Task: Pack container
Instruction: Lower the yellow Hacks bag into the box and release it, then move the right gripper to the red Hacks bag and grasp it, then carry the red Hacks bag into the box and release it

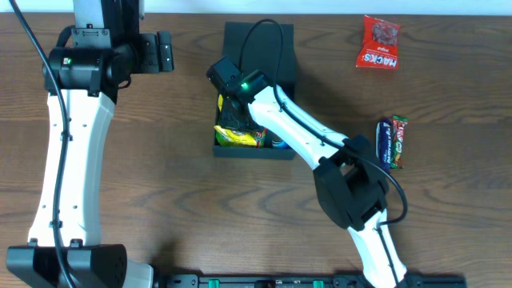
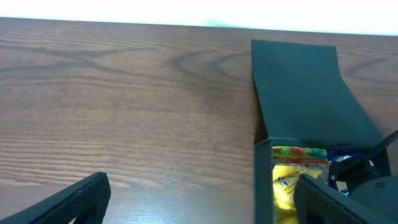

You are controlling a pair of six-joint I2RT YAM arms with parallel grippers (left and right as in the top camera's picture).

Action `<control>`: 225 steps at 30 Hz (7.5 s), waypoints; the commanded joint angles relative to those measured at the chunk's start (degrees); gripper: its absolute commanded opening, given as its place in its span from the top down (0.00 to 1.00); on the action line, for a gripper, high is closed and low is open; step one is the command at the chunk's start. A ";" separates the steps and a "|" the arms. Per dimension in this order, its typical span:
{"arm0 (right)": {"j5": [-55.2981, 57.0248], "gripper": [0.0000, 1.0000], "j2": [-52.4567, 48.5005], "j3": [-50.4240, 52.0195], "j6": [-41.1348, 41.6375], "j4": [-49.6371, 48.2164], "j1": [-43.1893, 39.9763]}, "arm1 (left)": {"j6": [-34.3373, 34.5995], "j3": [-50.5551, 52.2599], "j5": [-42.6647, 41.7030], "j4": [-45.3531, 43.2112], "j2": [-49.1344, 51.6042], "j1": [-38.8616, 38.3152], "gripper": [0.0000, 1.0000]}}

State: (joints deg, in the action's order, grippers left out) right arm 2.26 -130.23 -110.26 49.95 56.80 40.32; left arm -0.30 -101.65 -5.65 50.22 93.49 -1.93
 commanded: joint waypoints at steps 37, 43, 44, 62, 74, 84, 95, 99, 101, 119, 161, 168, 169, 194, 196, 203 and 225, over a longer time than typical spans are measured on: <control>13.84 0.01 8.02 -4.37 -39.34 -20.17 -35.74 | -1.01 -0.24 -0.20 0.55 -1.36 0.09 0.05; 13.81 0.01 -1.90 -4.37 -39.95 -33.42 -40.04 | -1.01 -0.24 -0.20 0.55 -1.36 0.09 0.05; 13.84 0.01 -3.48 -4.37 -39.95 -34.91 -40.39 | -1.01 -0.24 -0.20 0.55 -1.36 0.09 0.05; 11.91 0.74 -13.35 -4.37 -39.74 -37.29 -45.22 | -1.01 -0.24 -0.17 0.52 -1.36 0.09 0.05; 9.70 0.99 -8.52 -4.44 -44.48 -33.20 -44.59 | -0.98 -0.24 -0.17 0.55 -1.36 0.09 0.05; 7.54 0.99 10.51 -4.44 -47.82 -26.18 -37.44 | -0.96 -0.24 -0.17 0.61 -1.36 0.09 0.05; 14.16 0.62 10.86 -4.35 -48.02 -16.83 -35.28 | -1.01 -0.24 -0.17 2.12 -1.36 0.09 0.05; 5.44 0.01 4.92 -4.35 -55.04 -19.41 -40.35 | -1.01 -0.24 -0.17 2.19 -1.36 0.09 0.05; 4.44 0.00 2.38 -4.35 -57.64 -20.92 -42.36 | -1.03 -0.24 -0.17 2.19 -1.36 0.09 0.05; -9.40 0.02 -11.93 -4.35 -66.97 -28.85 -49.03 | 0.50 -0.24 -0.35 2.27 -1.36 0.04 0.05; -14.47 0.94 12.76 -4.33 -13.62 3.56 -20.70 | 0.04 -0.24 0.28 2.25 -1.36 0.07 0.05; -5.68 0.92 11.26 -4.28 -0.59 3.63 -8.96 | 0.02 -0.24 0.35 2.25 -1.36 0.11 0.05; -4.33 0.92 11.13 -4.28 -0.04 3.41 -7.69 | 0.02 -0.24 0.33 2.27 -1.36 0.11 0.05; 6.95 0.96 -5.62 -4.33 6.01 1.73 1.64 | -1.01 -0.24 0.31 2.47 -1.36 0.09 0.05; 6.91 0.92 -5.33 -4.46 4.28 1.97 1.16 | -1.03 -0.24 0.31 2.49 -1.36 0.09 0.05; 6.97 0.89 -0.15 -5.42 0.20 4.50 -1.40 | -1.03 -0.24 0.31 2.49 -1.36 0.09 0.05; 5.20 0.01 2.58 -5.66 -7.91 1.81 -1.77 | -1.03 -0.24 0.28 2.45 -1.36 0.09 0.05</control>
State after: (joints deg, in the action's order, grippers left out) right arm 7.09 -129.19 -115.59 45.78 58.67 38.48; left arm -0.30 -101.65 -5.63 52.51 93.43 -1.93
